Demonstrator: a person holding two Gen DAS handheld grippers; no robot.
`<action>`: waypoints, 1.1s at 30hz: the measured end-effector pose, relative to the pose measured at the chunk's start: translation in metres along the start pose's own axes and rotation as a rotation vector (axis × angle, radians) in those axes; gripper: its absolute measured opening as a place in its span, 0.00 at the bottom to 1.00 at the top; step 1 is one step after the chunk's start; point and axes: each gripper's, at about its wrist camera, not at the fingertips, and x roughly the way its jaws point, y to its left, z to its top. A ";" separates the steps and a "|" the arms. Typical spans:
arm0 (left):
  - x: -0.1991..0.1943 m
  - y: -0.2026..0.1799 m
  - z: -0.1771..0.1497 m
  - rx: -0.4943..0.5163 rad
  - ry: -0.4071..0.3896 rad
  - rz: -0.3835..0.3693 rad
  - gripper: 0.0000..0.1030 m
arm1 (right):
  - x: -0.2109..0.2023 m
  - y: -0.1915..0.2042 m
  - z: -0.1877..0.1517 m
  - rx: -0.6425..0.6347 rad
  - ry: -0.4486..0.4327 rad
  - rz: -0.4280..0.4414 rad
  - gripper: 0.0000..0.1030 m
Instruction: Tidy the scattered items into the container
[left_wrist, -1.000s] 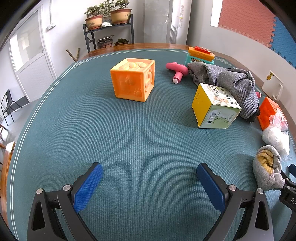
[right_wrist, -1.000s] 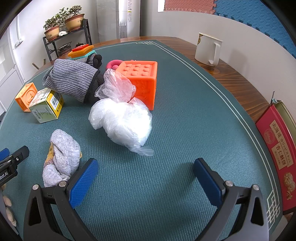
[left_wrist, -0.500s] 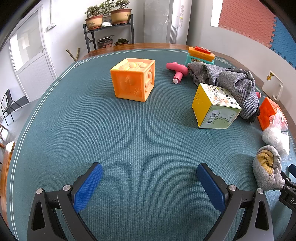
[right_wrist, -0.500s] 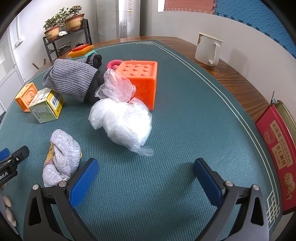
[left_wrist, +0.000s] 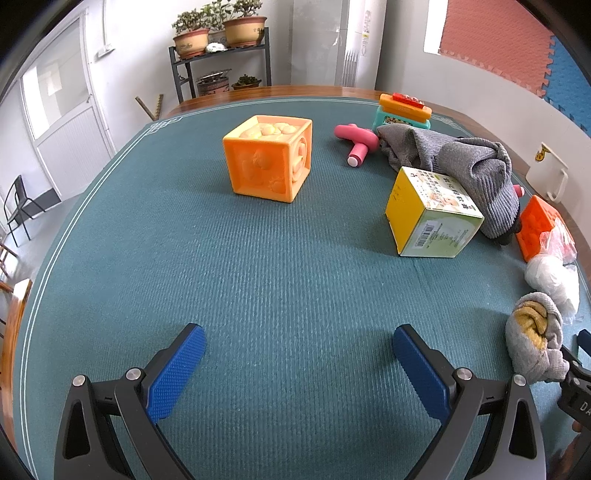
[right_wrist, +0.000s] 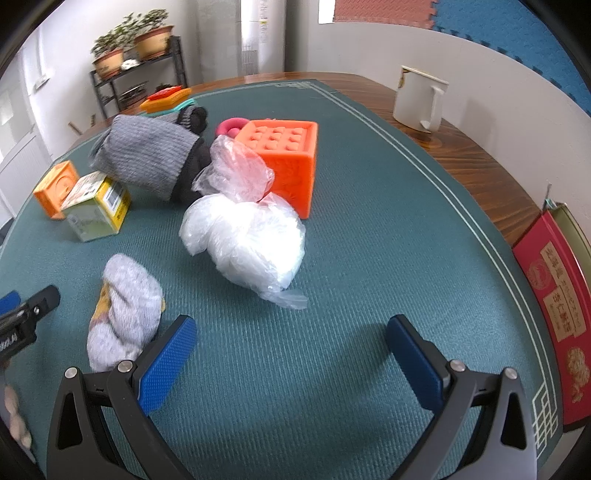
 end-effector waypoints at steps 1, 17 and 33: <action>0.000 0.000 0.000 0.002 0.000 -0.001 1.00 | -0.001 -0.001 -0.001 -0.008 0.001 0.004 0.99; -0.006 0.003 -0.009 0.008 0.000 -0.011 1.00 | -0.018 -0.019 -0.025 -0.102 -0.011 0.063 0.99; -0.007 0.001 -0.004 -0.022 0.017 -0.001 1.00 | -0.030 -0.041 -0.028 -0.007 -0.066 0.233 1.00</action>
